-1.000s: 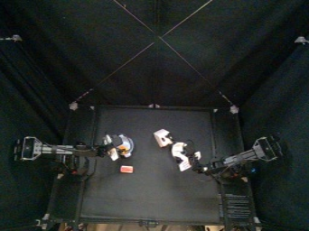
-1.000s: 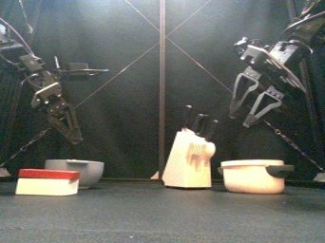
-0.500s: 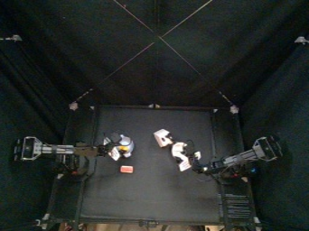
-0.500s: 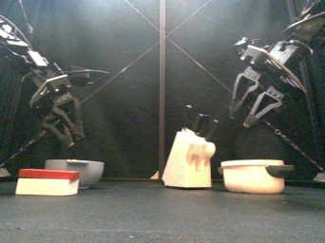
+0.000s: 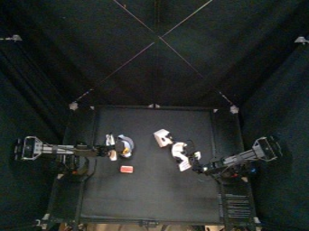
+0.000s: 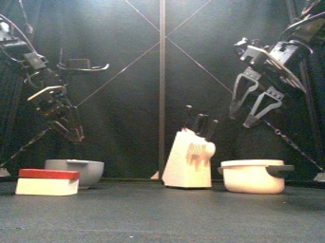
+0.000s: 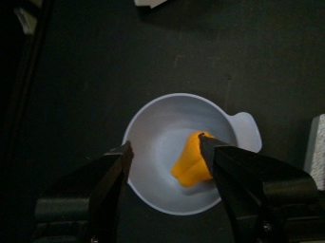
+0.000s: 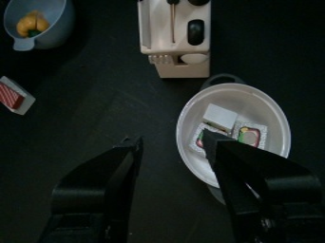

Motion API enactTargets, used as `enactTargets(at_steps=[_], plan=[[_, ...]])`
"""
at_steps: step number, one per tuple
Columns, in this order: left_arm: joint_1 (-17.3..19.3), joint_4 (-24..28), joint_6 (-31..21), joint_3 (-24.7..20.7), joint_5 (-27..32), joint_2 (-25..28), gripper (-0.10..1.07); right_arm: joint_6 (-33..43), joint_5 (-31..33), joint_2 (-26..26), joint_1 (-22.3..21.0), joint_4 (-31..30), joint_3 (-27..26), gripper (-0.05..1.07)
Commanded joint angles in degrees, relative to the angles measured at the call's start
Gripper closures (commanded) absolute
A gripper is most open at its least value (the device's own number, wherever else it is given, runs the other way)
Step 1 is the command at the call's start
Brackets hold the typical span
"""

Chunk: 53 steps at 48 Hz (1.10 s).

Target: Grab squash

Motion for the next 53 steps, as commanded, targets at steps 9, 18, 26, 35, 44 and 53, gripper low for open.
enactTargets(at_steps=[9,18,26,35,44,53], plan=[[-1.05,-15.91,14.68,-2.81,3.16,-0.26,0.04,0.09,0.09,-0.62,-0.35,-0.18,-0.44,0.15],[-0.18,-30.23,30.41,-7.12,11.87,0.0,0.04,0.09,0.09,-0.53,-0.62,-0.09,-0.53,0.15],[5.45,-38.32,44.21,-7.56,11.51,0.79,0.04,-0.18,-1.23,-0.44,-0.79,-0.18,-0.53,0.15],[10.81,-42.63,53.09,-5.71,4.83,2.11,0.04,-0.18,-1.93,-0.35,-1.49,-0.18,-0.35,0.15],[11.43,-45.26,56.78,-5.71,2.11,6.06,0.04,-0.18,-2.72,-0.18,-2.11,-0.18,-0.35,0.15],[11.6,-45.53,57.04,-6.42,1.58,11.34,0.04,-0.26,-3.16,0.0,-2.29,-0.18,-0.35,0.15]])
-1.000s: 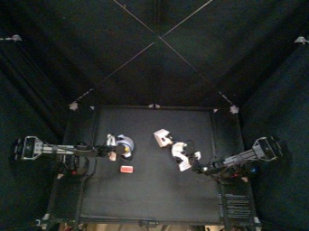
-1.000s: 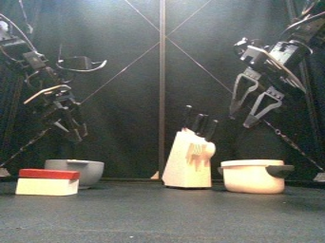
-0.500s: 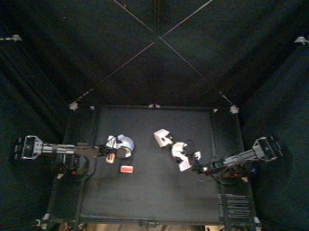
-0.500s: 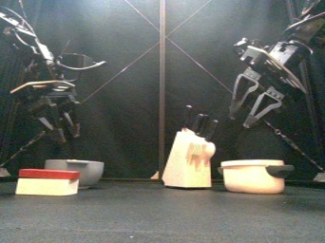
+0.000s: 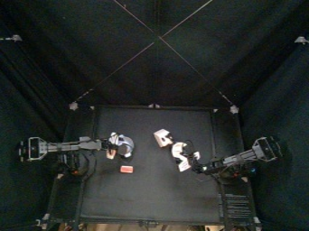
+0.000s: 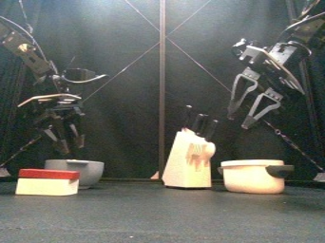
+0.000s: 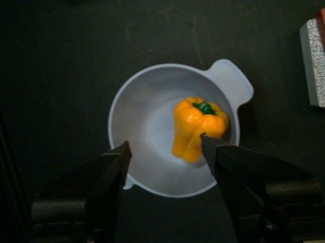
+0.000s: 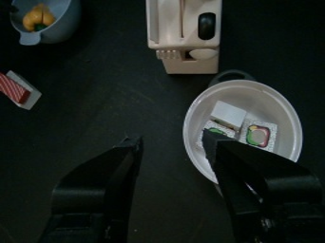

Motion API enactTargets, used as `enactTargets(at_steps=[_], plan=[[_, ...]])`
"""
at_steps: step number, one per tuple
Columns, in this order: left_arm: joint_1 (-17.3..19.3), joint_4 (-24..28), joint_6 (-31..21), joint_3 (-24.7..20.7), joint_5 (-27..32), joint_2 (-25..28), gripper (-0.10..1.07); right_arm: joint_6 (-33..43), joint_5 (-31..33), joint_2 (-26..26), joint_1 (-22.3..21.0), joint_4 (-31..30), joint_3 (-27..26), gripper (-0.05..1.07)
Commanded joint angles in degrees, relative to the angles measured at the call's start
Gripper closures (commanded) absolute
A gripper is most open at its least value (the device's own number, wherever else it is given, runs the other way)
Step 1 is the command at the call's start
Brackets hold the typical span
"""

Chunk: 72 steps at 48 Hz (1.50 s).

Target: Grab squash

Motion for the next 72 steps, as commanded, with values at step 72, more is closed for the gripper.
enactTargets(at_steps=[72], plan=[[0.97,0.09,-0.26,-2.2,-5.19,-2.02,0.19,-0.09,-0.44,-0.44,-0.35,-0.18,-0.53,0.15]])
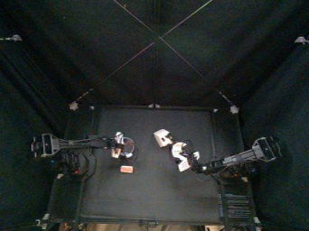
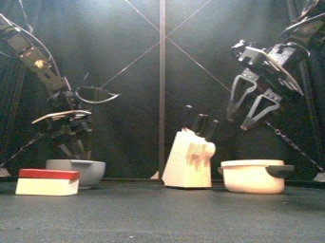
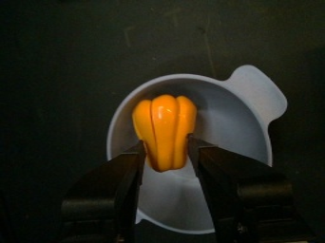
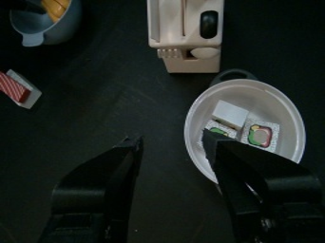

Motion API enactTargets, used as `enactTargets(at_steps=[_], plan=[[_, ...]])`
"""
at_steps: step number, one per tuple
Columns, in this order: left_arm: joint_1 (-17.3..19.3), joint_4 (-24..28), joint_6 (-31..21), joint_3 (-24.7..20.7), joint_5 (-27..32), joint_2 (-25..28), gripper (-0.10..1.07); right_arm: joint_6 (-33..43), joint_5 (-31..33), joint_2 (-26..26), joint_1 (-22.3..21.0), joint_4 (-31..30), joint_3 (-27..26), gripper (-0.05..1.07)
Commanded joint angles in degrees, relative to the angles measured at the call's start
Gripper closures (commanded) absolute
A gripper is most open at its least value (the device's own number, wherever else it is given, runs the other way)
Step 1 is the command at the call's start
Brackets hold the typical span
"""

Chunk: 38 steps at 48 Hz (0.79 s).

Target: Grab squash

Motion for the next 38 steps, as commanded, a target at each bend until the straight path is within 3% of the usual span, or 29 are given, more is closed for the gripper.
enactTargets(at_steps=[1,11,19,38], plan=[[-0.35,0.0,0.0,-0.09,-0.09,-2.37,0.19,-0.09,-0.09,-0.53,-0.18,-0.26,-0.53,0.15],[-0.35,-2.29,-0.44,0.35,-0.35,-2.99,0.17,0.0,-0.09,-0.53,-0.18,-0.26,-0.53,0.15],[0.18,-7.03,0.0,-0.35,0.0,-0.79,0.07,0.0,-0.09,-0.53,-0.18,-0.18,-0.44,0.15],[1.32,-6.06,0.0,-1.05,-3.16,4.75,0.03,0.0,-0.09,-0.44,-0.18,-0.18,-0.44,0.15]])
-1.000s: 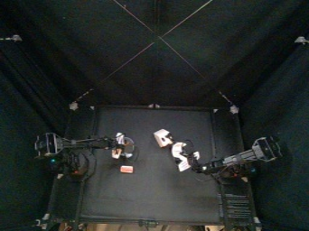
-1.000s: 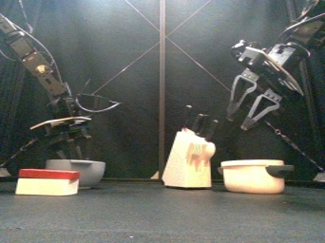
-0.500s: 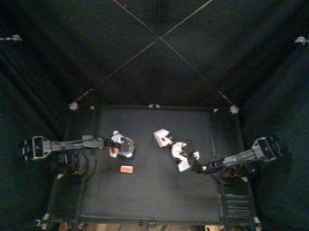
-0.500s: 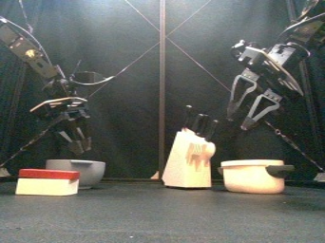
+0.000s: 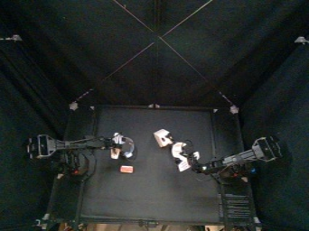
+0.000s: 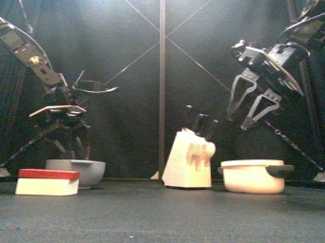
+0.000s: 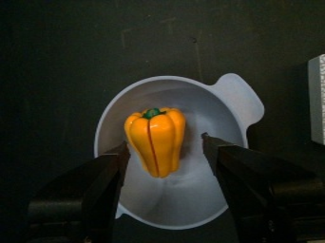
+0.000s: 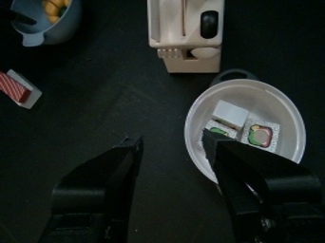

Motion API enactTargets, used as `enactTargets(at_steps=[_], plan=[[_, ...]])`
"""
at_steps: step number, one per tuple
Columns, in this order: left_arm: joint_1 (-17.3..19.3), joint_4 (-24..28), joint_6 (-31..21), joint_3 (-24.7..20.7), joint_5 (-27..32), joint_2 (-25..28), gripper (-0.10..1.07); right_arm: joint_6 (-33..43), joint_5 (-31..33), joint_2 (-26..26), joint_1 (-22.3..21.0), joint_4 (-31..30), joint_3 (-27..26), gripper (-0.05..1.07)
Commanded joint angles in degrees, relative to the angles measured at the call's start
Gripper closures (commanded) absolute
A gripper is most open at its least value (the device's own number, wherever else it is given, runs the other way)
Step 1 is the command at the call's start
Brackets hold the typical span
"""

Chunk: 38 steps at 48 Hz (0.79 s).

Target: Grab squash

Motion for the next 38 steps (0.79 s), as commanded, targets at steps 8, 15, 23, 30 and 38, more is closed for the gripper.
enactTargets(at_steps=[8,15,23,30,38], plan=[[1.49,0.18,0.0,-1.58,-1.76,2.46,0.03,0.0,0.0,-0.53,-0.26,-0.26,-0.44,0.15],[2.11,0.18,0.0,-1.58,-1.85,4.04,0.03,0.0,0.0,-0.53,-0.26,-0.26,-0.44,0.15],[2.64,0.18,0.0,-1.58,-2.2,4.75,0.04,0.0,0.09,-0.53,-0.35,-0.18,-0.35,0.15],[2.64,0.7,0.0,-1.67,-2.2,4.75,0.12,0.0,0.0,-0.53,-0.26,-0.26,-0.44,0.15],[2.72,1.14,0.0,-1.58,-2.29,4.75,0.21,0.0,0.0,-0.53,-0.26,-0.26,-0.35,0.15]])
